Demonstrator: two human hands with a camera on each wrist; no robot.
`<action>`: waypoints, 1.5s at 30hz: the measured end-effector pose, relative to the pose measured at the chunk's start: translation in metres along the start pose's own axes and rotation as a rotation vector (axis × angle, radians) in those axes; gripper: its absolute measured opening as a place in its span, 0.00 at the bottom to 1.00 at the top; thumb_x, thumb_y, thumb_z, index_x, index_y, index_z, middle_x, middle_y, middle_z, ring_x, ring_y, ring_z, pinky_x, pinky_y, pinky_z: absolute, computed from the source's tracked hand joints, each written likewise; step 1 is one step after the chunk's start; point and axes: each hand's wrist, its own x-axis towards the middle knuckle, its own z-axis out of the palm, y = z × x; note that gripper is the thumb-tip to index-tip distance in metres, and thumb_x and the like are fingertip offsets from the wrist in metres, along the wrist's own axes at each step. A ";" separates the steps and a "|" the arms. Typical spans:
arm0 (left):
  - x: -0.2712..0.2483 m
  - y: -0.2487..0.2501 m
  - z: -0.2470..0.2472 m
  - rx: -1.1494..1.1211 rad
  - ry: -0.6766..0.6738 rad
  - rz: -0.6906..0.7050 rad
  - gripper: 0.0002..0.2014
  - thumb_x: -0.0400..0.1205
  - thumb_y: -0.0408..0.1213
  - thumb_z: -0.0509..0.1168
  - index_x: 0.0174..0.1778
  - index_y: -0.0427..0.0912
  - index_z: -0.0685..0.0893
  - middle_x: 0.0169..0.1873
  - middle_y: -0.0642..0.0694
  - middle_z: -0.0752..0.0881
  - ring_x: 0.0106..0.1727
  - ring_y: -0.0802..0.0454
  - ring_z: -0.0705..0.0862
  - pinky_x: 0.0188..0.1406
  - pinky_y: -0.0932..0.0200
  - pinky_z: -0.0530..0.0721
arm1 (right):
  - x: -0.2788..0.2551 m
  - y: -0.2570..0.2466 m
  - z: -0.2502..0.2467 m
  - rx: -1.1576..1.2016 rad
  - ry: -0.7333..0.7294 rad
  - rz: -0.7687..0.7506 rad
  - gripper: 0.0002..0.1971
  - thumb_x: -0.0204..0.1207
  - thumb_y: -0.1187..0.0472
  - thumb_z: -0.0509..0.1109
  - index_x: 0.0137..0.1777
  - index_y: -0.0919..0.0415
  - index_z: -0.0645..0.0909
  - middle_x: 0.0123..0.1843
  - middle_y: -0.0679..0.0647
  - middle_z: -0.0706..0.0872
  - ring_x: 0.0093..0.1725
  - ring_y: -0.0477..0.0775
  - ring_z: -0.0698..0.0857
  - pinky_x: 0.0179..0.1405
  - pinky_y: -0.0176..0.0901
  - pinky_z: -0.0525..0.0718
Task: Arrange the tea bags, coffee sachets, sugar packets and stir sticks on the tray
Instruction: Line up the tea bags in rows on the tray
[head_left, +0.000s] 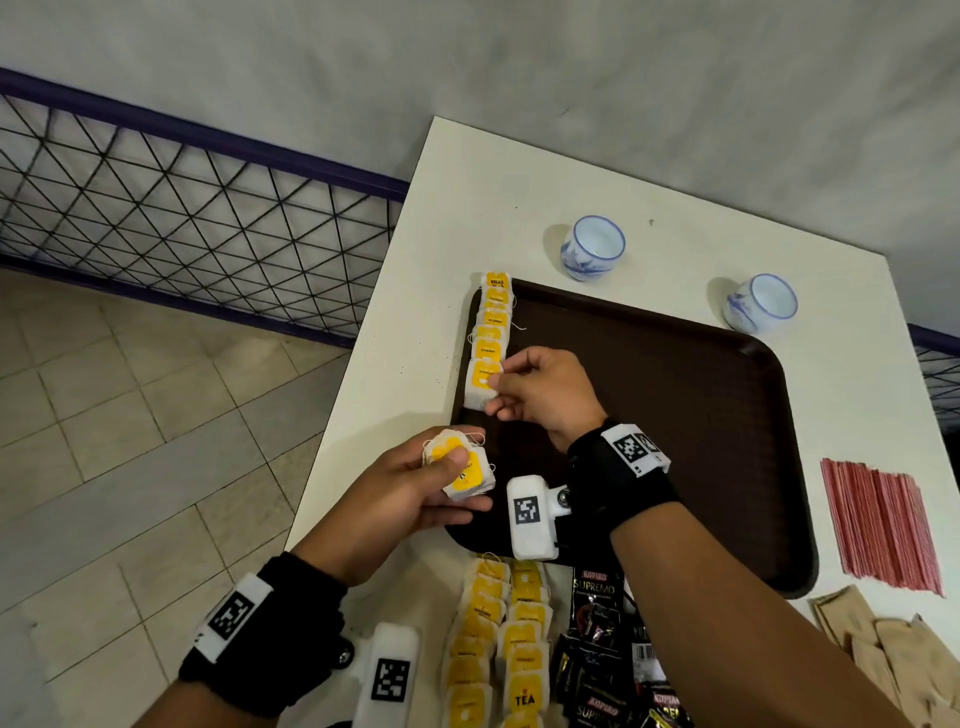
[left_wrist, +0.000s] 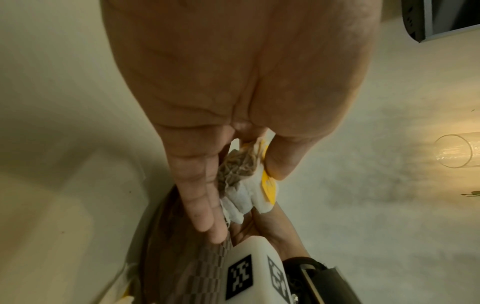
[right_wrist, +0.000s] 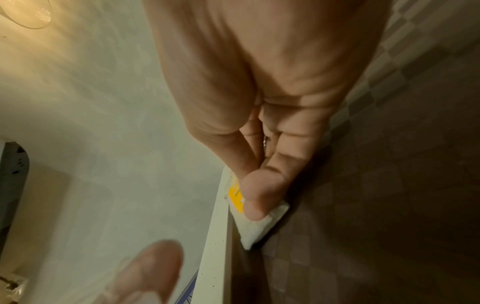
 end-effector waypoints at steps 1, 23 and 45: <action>0.000 0.000 0.000 0.004 -0.002 0.002 0.13 0.89 0.39 0.62 0.67 0.50 0.85 0.54 0.39 0.93 0.54 0.38 0.93 0.58 0.46 0.88 | 0.000 -0.001 0.001 -0.010 0.008 -0.001 0.06 0.78 0.76 0.72 0.52 0.71 0.79 0.36 0.68 0.86 0.23 0.50 0.88 0.22 0.36 0.85; -0.002 -0.001 0.000 0.049 0.025 0.046 0.12 0.88 0.41 0.64 0.65 0.51 0.87 0.52 0.40 0.93 0.50 0.35 0.93 0.52 0.44 0.90 | 0.010 0.002 0.008 -0.185 0.126 -0.039 0.07 0.77 0.75 0.72 0.45 0.66 0.78 0.31 0.64 0.87 0.23 0.55 0.87 0.20 0.40 0.81; -0.002 0.003 0.003 -0.040 0.021 0.020 0.13 0.86 0.45 0.63 0.64 0.52 0.87 0.55 0.40 0.93 0.54 0.38 0.93 0.53 0.46 0.89 | -0.007 -0.002 0.000 -0.180 0.222 -0.181 0.09 0.75 0.64 0.78 0.47 0.65 0.80 0.31 0.58 0.88 0.25 0.54 0.86 0.21 0.39 0.76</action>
